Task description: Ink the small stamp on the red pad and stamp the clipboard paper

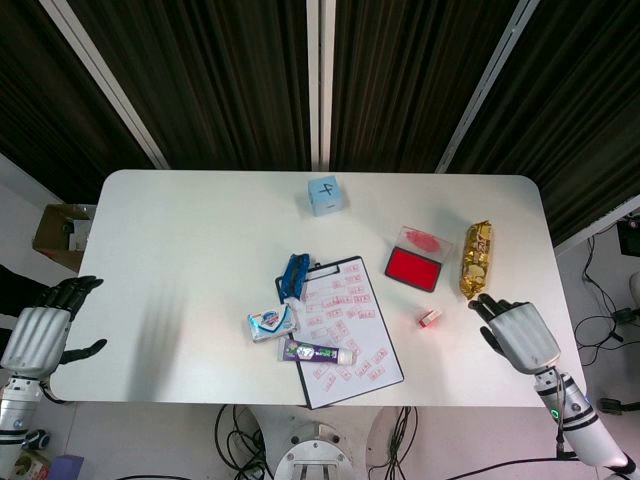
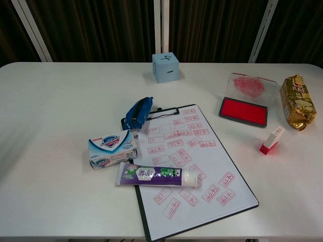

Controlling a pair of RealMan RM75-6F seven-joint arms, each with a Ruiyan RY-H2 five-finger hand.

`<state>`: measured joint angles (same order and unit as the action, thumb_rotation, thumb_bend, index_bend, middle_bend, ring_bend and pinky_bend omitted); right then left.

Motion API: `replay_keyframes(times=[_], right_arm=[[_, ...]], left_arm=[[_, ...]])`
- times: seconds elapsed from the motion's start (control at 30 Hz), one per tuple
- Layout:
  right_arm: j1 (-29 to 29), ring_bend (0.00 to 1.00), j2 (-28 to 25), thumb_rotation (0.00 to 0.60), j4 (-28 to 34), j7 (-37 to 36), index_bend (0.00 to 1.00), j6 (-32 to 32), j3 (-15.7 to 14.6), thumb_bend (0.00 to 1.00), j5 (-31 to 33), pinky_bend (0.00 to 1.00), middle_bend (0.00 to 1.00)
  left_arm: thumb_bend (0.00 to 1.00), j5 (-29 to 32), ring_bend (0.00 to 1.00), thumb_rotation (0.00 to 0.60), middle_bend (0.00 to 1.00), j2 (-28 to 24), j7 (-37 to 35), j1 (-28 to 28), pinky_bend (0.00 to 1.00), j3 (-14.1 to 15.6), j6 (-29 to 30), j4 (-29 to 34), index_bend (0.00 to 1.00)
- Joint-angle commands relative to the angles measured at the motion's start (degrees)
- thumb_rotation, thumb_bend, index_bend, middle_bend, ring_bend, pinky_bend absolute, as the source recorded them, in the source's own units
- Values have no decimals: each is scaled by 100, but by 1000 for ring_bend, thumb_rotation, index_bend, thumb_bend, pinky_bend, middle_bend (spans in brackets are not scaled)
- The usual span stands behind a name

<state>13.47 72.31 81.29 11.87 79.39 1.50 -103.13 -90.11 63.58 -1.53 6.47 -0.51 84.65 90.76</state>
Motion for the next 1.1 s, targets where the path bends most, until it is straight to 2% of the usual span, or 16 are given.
replay_keyframes(times=[0.03,0.23,0.5,0.83,1.1], right_arm=[[480,703,402,600,-201,513,360,-845,-58,242,174,939,325],[731,703,830,600,-583,667,313,-1372,-8,228,517,939,291],[882,709,1343,600,-1124,211,305,-1316,-5,227,623,939,287],[1035,709,1821,600,-1732,-121,336,-1340,-132,228,648,939,336],[1057,709,1988,600,-2026,-257,411,-1212,-226,229,643,939,395]], left_arm=[[0,36,155,600,171,5,-12,-21,254,4,6,-20,168],[0,88,155,600,171,7,-57,-48,254,4,14,-80,169],[0,112,155,600,171,64,-135,-17,254,-5,-42,-181,174],[0,102,155,600,171,41,-143,-34,254,-5,5,-188,177],[0,103,155,600,172,53,-184,-39,254,3,2,-221,177]])
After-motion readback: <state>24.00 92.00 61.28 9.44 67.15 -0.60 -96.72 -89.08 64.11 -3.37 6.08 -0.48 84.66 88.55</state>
